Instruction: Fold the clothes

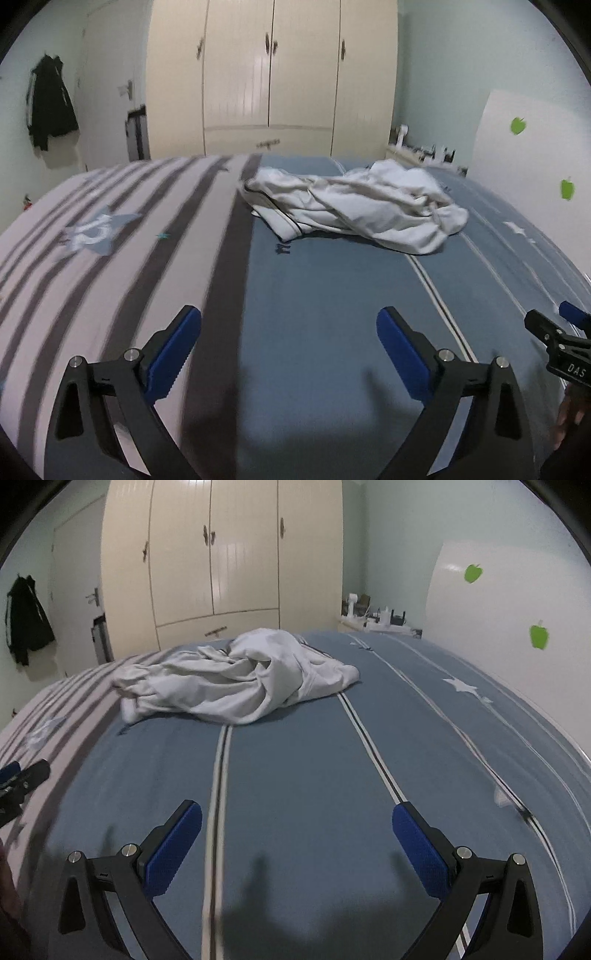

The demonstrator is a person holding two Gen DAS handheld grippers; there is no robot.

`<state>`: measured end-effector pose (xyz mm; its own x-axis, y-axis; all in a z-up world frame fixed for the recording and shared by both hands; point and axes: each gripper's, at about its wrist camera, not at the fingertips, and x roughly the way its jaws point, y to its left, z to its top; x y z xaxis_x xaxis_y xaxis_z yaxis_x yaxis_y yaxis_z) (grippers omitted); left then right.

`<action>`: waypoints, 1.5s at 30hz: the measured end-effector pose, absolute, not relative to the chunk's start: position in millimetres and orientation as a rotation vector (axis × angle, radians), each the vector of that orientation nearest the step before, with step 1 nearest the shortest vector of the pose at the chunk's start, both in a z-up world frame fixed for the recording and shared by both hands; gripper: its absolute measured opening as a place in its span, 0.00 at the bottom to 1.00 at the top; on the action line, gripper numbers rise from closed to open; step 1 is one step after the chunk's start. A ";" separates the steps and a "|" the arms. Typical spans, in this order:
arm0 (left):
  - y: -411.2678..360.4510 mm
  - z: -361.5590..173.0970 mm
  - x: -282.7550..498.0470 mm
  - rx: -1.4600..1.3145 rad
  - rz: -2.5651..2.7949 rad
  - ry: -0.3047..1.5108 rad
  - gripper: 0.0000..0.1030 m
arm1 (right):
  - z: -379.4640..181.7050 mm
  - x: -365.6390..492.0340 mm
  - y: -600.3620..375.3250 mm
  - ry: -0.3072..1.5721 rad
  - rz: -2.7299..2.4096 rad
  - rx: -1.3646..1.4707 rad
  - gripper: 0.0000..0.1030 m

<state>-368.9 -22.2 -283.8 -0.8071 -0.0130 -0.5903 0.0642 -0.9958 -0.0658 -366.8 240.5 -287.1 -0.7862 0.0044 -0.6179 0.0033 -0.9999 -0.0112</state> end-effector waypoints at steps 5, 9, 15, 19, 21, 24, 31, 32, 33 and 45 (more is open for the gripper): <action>-28.3 -298.0 -462.9 1.024 -2.913 0.153 0.85 | -297.9 -462.9 240.2 0.052 2.916 -1.060 0.99; -40.2 -305.7 -527.2 1.046 -2.864 0.151 0.79 | -305.0 -524.3 246.1 0.130 2.881 -1.083 0.99; -67.8 -336.7 -573.7 1.172 -2.761 0.256 0.63 | -313.3 -574.2 238.0 0.136 2.880 -1.145 0.99; -66.2 -344.2 -580.6 1.201 -2.757 0.258 0.58 | -323.9 -593.0 224.5 0.064 2.878 -1.281 0.74; -62.7 -345.6 -580.9 1.233 -2.794 0.265 0.36 | -328.2 -597.3 215.4 -0.037 2.873 -1.347 0.07; -51.8 -339.9 -576.2 1.280 -2.843 0.195 0.07 | -324.4 -585.9 215.4 -0.020 2.901 -1.353 0.05; -53.2 -315.2 -511.6 1.243 -2.979 0.152 0.05 | -305.0 -514.9 234.0 0.129 3.018 -1.296 0.04; -54.1 -311.7 -498.2 1.249 -2.994 0.148 0.05 | -303.0 -503.0 234.5 0.123 3.031 -1.298 0.04; -56.2 -307.2 -480.4 1.251 -3.018 0.162 0.05 | -300.3 -487.4 234.9 0.108 3.045 -1.295 0.04; -87.4 -299.2 -191.9 1.347 -3.047 0.173 0.05 | -304.3 -181.7 224.2 0.136 3.114 -1.384 0.04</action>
